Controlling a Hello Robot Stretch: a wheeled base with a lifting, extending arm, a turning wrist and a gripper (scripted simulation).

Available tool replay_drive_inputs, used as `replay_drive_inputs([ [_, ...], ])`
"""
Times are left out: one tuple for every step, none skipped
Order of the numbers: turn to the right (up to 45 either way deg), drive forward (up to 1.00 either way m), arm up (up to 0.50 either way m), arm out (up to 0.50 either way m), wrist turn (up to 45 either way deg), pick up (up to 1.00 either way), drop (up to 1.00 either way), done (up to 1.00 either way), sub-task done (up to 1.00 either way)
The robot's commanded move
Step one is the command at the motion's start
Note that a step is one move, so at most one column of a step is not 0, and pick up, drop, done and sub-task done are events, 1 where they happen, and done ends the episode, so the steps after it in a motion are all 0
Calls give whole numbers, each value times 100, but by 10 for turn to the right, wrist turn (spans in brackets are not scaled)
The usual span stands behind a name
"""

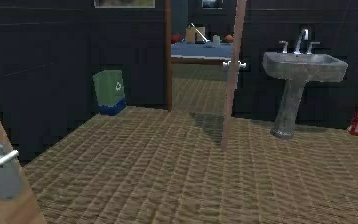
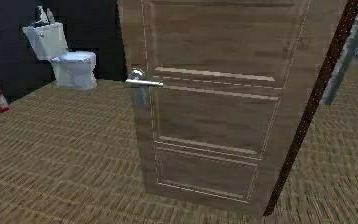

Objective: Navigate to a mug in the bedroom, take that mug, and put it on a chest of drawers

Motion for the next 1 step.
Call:
replay_drive_inputs([
  [0,100,0,0,0,0,0,0,0],
])
